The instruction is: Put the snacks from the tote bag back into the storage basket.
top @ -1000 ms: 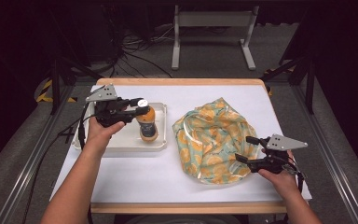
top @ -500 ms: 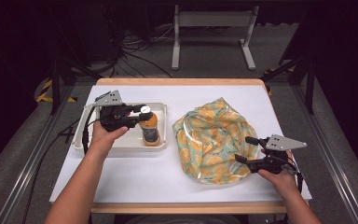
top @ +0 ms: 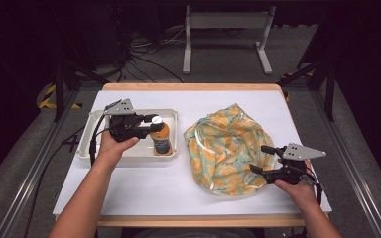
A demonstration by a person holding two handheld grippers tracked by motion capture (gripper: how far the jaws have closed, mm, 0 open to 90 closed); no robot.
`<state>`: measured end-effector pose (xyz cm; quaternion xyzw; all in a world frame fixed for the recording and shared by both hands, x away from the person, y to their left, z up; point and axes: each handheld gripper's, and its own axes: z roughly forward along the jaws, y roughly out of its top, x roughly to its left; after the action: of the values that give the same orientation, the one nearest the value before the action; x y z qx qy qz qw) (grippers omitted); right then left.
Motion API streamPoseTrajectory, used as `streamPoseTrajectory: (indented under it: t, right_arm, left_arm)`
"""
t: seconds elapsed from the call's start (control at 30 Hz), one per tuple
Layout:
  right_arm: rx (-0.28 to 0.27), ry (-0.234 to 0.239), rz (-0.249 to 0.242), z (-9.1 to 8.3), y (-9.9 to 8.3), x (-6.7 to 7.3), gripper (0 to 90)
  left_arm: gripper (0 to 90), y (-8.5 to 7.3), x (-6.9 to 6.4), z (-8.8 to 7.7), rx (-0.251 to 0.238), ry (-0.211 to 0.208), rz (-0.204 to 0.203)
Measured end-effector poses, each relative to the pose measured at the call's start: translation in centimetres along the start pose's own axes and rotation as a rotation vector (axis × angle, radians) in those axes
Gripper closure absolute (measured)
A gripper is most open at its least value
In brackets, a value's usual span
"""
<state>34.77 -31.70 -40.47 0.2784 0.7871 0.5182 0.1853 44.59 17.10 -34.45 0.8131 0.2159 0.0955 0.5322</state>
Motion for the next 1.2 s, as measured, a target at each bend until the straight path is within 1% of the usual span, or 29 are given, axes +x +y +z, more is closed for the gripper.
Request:
streamPoseTrajectory:
  t: [0.07, 0.3, 0.4, 0.43, 0.5, 0.57, 0.63, 0.7, 0.77, 1.0, 1.1, 1.2]
  right_arm:
    - [0.0, 0.0, 0.001, 0.0, 0.0, 0.0, 19.0]
    - [0.003, 0.001, 0.0, 0.1, 0.0, 0.0, 18.9]
    - [0.003, 0.001, 0.0, 0.1, 0.0, 0.0, 18.9]
    - [0.004, 0.001, 0.0, 0.1, 0.0, 0.0, 18.9]
    - [0.008, 0.0, 0.001, 0.1, -0.1, 0.0, 18.9]
    - [0.007, 0.002, 0.0, 0.1, -0.1, 0.0, 18.9]
    - [0.006, -0.001, -0.001, 0.0, -0.1, 0.0, 18.9]
    - [0.005, -0.002, 0.0, 0.0, -0.1, 0.0, 18.9]
    - [0.005, -0.003, 0.0, 0.0, -0.1, 0.1, 18.9]
    - [0.002, -0.004, -0.003, 0.0, 0.0, 0.2, 18.9]
    - [-0.001, -0.004, -0.004, -0.1, 0.0, 0.1, 18.9]
    - [0.0, -0.005, -0.002, -0.1, 0.1, 0.2, 18.9]
  left_arm:
    - [58.3, 0.0, -0.1, 0.0, 0.004, -0.001, 0.001]
    - [57.9, 0.1, -0.5, 0.2, 0.018, 0.003, 0.024]
    - [55.9, 0.1, -0.6, 0.3, 0.025, 0.003, 0.024]
    - [55.9, 0.2, -0.7, 0.3, 0.025, 0.007, 0.03]
    - [51.2, 0.2, -0.8, 0.2, 0.013, 0.004, 0.024]
    - [49.7, 0.3, -0.7, 0.0, 0.004, 0.004, 0.018]
    - [42.4, 0.3, -0.7, -0.1, -0.01, 0.01, 0.006]
    - [40.9, 0.3, -0.7, -0.3, -0.016, 0.014, 0.005]
    - [38.7, 0.4, -0.9, -0.7, -0.021, 0.015, 0.003]
    - [36.1, 0.8, -2.1, -2.4, -0.057, 0.034, 0.036]
    - [34.0, 0.9, -2.7, -3.4, -0.062, 0.046, 0.042]
    - [33.7, 0.8, -3.5, -4.5, -0.068, 0.043, 0.044]
